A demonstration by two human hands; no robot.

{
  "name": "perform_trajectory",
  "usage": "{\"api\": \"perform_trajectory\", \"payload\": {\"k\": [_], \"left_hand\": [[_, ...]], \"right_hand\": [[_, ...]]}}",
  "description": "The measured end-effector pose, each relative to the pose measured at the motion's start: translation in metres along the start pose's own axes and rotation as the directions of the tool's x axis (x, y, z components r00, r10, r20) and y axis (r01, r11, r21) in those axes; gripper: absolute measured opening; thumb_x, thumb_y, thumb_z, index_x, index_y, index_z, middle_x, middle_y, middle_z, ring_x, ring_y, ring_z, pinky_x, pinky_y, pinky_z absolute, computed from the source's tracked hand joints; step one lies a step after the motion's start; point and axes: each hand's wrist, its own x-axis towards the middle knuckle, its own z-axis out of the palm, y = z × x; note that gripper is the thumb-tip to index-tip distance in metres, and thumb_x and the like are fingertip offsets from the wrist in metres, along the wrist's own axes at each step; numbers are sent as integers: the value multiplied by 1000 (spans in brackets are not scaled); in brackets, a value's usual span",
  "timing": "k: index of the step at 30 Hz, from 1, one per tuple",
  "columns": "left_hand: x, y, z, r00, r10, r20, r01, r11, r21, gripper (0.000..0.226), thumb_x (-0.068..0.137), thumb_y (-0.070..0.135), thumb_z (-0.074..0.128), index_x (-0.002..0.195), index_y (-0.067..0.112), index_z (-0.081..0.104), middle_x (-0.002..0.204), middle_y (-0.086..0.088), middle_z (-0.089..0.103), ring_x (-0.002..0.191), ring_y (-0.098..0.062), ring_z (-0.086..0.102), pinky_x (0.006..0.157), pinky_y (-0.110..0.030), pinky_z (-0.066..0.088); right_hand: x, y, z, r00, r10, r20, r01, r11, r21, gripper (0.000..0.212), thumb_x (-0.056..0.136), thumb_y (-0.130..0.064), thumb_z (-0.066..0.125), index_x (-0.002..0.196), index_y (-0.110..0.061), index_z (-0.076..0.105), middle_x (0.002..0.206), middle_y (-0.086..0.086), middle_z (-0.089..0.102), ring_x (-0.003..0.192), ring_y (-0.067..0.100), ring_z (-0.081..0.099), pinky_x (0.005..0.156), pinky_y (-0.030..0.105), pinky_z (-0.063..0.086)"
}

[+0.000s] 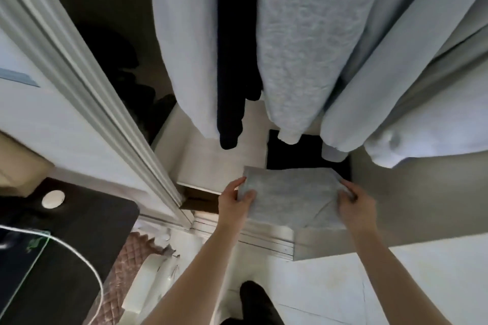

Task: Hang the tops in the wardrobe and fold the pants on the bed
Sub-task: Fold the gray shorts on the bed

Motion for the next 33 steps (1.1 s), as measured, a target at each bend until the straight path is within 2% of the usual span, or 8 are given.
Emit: {"api": "perform_trajectory", "payload": {"k": [3, 6, 11, 14, 19, 23, 27, 33], "left_hand": [[41, 13, 37, 993, 68, 92, -66, 998, -15, 36, 87, -2, 66, 118, 15, 61, 91, -1, 70, 72, -3, 68, 66, -22, 56], [77, 10, 71, 973, 139, 184, -160, 981, 105, 43, 89, -9, 54, 126, 13, 53, 110, -5, 64, 96, -7, 66, 79, -22, 54], [114, -45, 87, 926, -101, 363, -198, 690, 696, 66, 93, 7, 51, 152, 14, 22, 147, -14, 40, 132, -32, 42, 108, -37, 36], [108, -71, 82, 927, -163, 336, -157, 646, 747, 71, 96, 10, 53, 155, 21, 14, 144, -17, 39, 129, -35, 45, 105, -38, 38], [113, -69, 84, 967, 70, 244, -232, 635, 737, 44, 96, 5, 47, 138, 15, 41, 116, -15, 62, 105, -31, 60, 87, -37, 49], [112, -70, 77, 965, 70, 253, -242, 605, 758, 39, 93, 1, 46, 130, 11, 47, 111, -16, 64, 103, -34, 60, 81, -37, 46], [102, -75, 62, 957, -130, 259, -151, 538, 829, 39, 92, 4, 48, 131, 9, 51, 127, -12, 60, 117, -32, 56, 89, -30, 43], [60, -59, 41, 950, -77, 302, -177, 665, 726, 46, 91, 5, 46, 137, 12, 46, 132, -7, 58, 111, -28, 60, 88, -37, 52]], "right_hand": [[36, -3, 2, 975, 5, -224, 3, 999, 38, 36, 91, -2, 47, 120, -13, 66, 111, 16, 67, 99, 36, 60, 82, 26, 39], [69, 4, 14, 942, 55, -331, -19, 994, 111, 43, 89, -4, 42, 121, -21, 66, 117, 8, 67, 93, 29, 57, 77, 20, 38], [95, 60, 50, 983, 179, 33, -163, 947, -279, 66, 98, -25, 49, 154, -19, 15, 156, 13, 24, 138, 36, 29, 108, 40, 29], [88, 85, 53, 977, 155, 145, -97, 934, -345, 78, 94, -14, 54, 154, -17, 4, 159, 8, 16, 140, 35, 23, 111, 39, 24], [93, 89, 44, 989, 136, 62, -109, 940, -323, 71, 87, 10, 49, 149, -19, 29, 139, 19, 46, 117, 38, 49, 93, 37, 41], [96, 87, 32, 989, 135, -59, -147, 891, -429, 38, 82, 9, 52, 119, 0, 58, 112, 26, 62, 102, 38, 59, 78, 29, 42], [81, 79, 35, 968, 253, 9, -226, 881, -416, 37, 84, 5, 50, 121, 2, 49, 116, 26, 58, 108, 41, 55, 77, 33, 40], [40, 64, 33, 986, 164, 31, -148, 942, -300, 47, 88, 0, 45, 135, 0, 41, 134, 23, 50, 121, 39, 49, 97, 37, 40]]}}
